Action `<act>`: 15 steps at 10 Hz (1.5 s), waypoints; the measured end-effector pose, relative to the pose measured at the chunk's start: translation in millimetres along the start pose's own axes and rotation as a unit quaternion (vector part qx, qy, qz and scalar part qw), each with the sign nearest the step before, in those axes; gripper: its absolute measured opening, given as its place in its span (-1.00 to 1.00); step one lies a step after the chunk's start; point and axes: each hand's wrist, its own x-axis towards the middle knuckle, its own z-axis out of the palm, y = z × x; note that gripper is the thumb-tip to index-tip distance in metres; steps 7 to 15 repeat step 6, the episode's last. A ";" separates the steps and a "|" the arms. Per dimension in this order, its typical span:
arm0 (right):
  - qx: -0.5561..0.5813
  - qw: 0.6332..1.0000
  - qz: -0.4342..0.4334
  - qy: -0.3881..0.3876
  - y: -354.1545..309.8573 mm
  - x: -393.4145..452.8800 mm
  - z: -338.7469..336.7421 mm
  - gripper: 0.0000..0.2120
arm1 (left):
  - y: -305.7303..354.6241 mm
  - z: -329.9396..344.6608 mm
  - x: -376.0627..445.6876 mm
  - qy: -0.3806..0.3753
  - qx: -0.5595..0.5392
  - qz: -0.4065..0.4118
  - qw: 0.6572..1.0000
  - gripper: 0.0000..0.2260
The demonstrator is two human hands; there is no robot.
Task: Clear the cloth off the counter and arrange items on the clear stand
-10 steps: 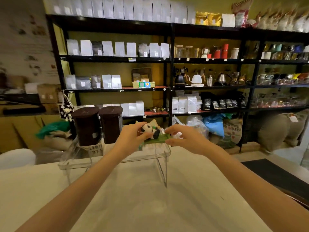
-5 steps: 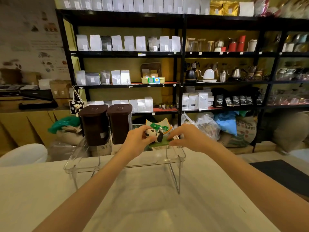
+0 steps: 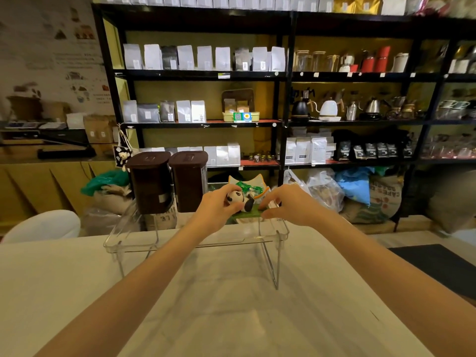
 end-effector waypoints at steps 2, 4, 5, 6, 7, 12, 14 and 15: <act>-0.006 1.000 0.006 0.024 2.3 -4.7 7.9 -0.74 | 1.9 1.7 -1.2 -0.005 0.011 -0.020 1.000 -0.60; 0.007 1.000 -0.013 -0.009 -2.5 -25.1 6.8 -0.68 | 11.1 -3.7 -2.3 -0.068 0.082 -0.029 0.994 -0.52; 0.032 0.998 -0.019 0.041 -6.6 -56.0 4.3 -0.66 | 12.0 -13.3 -2.5 -0.031 0.145 -0.006 0.989 -0.54; 0.102 0.980 -0.045 0.166 -14.3 -100.5 11.3 -0.75 | 17.5 -27.7 -3.2 0.004 0.161 0.026 0.987 -0.59; 0.102 0.980 -0.045 0.166 -14.3 -100.5 11.3 -0.75 | 17.5 -27.7 -3.2 0.004 0.161 0.026 0.987 -0.59; 0.102 0.980 -0.045 0.166 -14.3 -100.5 11.3 -0.75 | 17.5 -27.7 -3.2 0.004 0.161 0.026 0.987 -0.59; 0.102 0.980 -0.045 0.166 -14.3 -100.5 11.3 -0.75 | 17.5 -27.7 -3.2 0.004 0.161 0.026 0.987 -0.59; 0.102 0.980 -0.045 0.166 -14.3 -100.5 11.3 -0.75 | 17.5 -27.7 -3.2 0.004 0.161 0.026 0.987 -0.59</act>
